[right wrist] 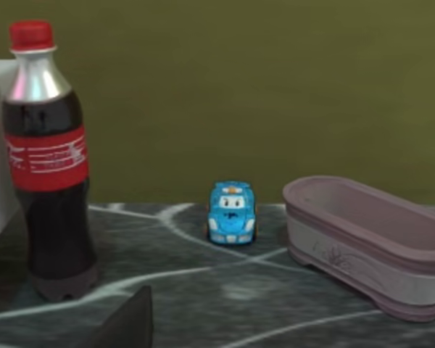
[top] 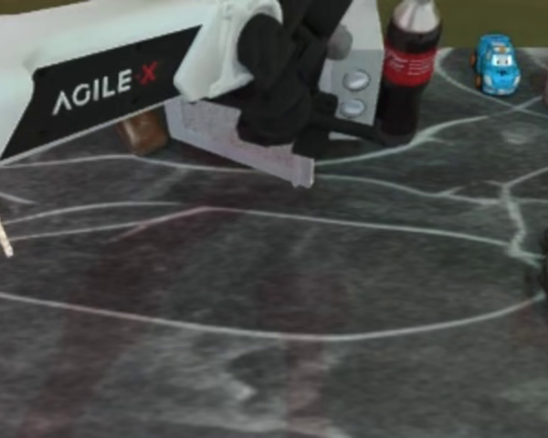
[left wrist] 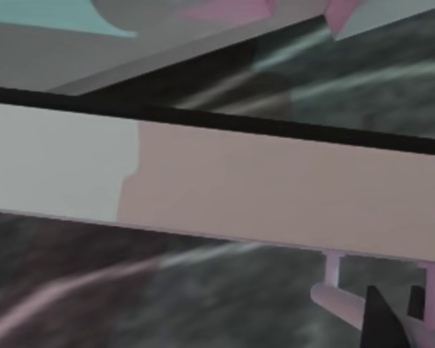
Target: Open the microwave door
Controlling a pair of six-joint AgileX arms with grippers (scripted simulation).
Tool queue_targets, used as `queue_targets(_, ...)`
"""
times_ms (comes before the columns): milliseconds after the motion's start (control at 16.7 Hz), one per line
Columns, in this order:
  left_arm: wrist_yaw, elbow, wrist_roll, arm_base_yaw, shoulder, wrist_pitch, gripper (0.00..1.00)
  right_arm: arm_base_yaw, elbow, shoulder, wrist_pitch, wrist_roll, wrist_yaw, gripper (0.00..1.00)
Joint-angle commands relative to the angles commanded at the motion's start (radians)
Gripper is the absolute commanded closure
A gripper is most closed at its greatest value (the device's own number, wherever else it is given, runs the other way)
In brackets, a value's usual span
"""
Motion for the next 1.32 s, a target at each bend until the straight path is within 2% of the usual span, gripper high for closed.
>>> queue_targets(660,0.0,0.0,0.0,0.0,0.0,0.0,1.0,0.0,0.0,0.0,0.0,0.0,0.0,0.0)
queue_targets(1140,0.049,-0.095,0.087,0.018,-0.065,0.042,1.0,0.0,0.0,0.0,0.0,0.0,0.0,0.0)
queue_targets(1320,0.05,-0.098,0.09,0.019,-0.066,0.043,1.0,0.0,0.0,0.0,0.0,0.0,0.0,0.0)
